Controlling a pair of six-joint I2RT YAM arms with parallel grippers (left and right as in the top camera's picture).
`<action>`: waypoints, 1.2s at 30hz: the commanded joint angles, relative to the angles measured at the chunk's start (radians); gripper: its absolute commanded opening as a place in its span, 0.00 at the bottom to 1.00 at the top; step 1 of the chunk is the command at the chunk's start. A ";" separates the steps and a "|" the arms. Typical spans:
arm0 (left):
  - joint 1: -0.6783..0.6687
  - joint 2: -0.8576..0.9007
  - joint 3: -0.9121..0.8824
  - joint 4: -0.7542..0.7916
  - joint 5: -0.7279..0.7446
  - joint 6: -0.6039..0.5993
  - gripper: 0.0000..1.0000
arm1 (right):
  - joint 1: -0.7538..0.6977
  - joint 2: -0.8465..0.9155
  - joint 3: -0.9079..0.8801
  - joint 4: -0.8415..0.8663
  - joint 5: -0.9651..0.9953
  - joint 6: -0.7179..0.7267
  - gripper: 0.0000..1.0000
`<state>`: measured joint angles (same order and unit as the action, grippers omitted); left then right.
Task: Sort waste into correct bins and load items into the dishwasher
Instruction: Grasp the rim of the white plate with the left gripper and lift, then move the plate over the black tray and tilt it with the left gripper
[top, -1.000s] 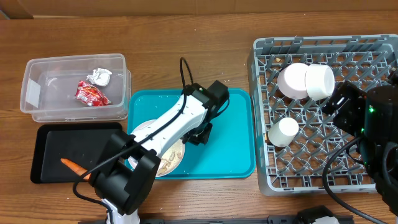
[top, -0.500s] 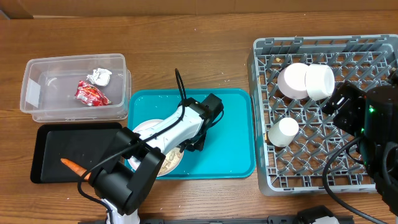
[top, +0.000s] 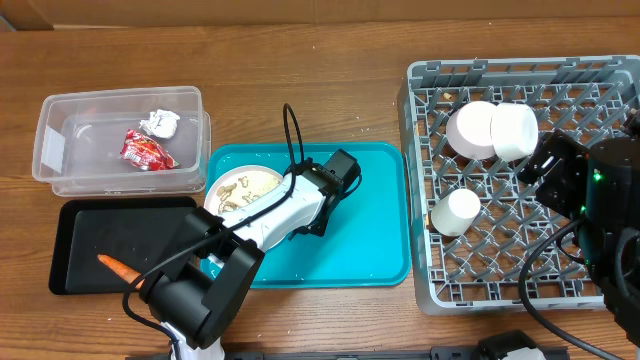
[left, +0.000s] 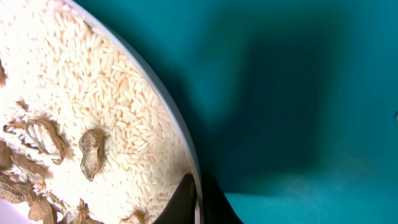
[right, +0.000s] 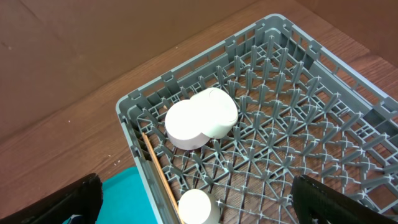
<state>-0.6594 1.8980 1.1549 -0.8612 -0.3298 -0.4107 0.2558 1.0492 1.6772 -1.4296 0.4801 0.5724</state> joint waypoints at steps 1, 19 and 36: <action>0.002 0.005 0.024 -0.043 0.005 0.022 0.04 | -0.005 -0.005 0.006 0.005 0.016 0.005 1.00; -0.159 0.003 0.220 -0.296 -0.013 -0.136 0.04 | -0.005 -0.005 0.006 0.005 0.016 0.005 1.00; -0.084 -0.278 0.243 -0.450 -0.050 -0.338 0.04 | -0.005 -0.005 0.006 0.005 0.016 0.005 1.00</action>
<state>-0.8017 1.7226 1.3674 -1.2896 -0.3477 -0.6712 0.2558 1.0492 1.6772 -1.4292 0.4793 0.5724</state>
